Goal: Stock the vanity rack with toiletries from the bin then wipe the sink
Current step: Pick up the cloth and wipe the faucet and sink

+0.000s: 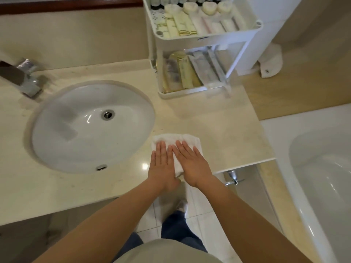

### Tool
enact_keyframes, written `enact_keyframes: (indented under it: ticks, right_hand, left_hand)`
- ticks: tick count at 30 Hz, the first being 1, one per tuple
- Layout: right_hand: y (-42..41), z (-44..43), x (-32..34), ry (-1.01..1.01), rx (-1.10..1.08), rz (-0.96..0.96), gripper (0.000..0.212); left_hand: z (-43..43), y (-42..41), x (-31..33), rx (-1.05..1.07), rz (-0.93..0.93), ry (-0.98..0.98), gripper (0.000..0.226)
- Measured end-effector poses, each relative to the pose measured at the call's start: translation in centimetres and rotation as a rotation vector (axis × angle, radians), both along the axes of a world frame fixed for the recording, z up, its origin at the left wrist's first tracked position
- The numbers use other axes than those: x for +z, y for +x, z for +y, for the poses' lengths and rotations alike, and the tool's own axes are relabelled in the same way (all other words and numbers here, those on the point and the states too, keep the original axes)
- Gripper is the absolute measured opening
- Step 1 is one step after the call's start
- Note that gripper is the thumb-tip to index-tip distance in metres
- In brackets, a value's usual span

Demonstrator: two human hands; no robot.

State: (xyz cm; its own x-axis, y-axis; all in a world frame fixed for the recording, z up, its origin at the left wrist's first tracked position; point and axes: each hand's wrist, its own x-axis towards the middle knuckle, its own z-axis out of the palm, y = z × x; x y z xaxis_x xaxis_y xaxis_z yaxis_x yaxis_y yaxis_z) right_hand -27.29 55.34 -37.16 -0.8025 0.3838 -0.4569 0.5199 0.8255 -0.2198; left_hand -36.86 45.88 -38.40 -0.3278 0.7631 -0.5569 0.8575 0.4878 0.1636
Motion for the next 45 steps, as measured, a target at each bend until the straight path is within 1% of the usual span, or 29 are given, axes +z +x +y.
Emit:
enact_keyframes:
  ticks: [10,15,20,24,30,34,37,40,42,45]
  right_hand:
    - [6.7,10.7,-0.7,0.036,-0.101,0.008,0.093]
    - [9.3,14.4,-0.8,0.029,-0.136,-0.013,0.093]
    - [11.1,16.9,-0.8,0.033,-0.164,-0.046,0.097]
    - [11.6,17.9,-0.9,0.061,-0.156,-0.071,0.099]
    - [11.5,18.3,-0.1,0.075,-0.147,-0.12,0.099]
    - [11.0,17.2,0.6,0.033,-0.222,-0.175,0.095]
    - [10.9,15.9,1.1,0.018,-0.27,-0.169,0.09]
    - [11.6,14.5,1.1,0.076,-0.287,-0.111,0.08]
    - [12.2,14.0,1.2,0.131,-0.307,-0.093,0.076]
    - [12.1,14.3,1.8,0.18,-0.312,-0.152,0.075]
  left_hand:
    - [11.5,5.8,0.1,-0.083,-0.019,0.004,0.111]
    - [15.4,8.2,0.0,-0.109,-0.021,0.014,0.114]
    - [17.9,9.9,0.2,-0.135,-0.007,0.004,0.112]
    - [18.9,10.6,0.1,-0.128,-0.019,0.013,0.111]
    - [18.5,9.3,0.6,-0.161,-0.142,0.096,0.108]
    - [17.7,7.9,1.1,-0.194,-0.175,0.118,0.095]
    - [16.8,7.4,1.5,-0.195,-0.176,0.146,0.084]
    - [15.6,7.4,1.8,-0.167,-0.164,0.177,0.074]
    - [15.3,7.6,2.0,-0.141,-0.191,0.166,0.071]
    - [15.6,8.1,2.2,-0.143,-0.245,0.134,0.072]
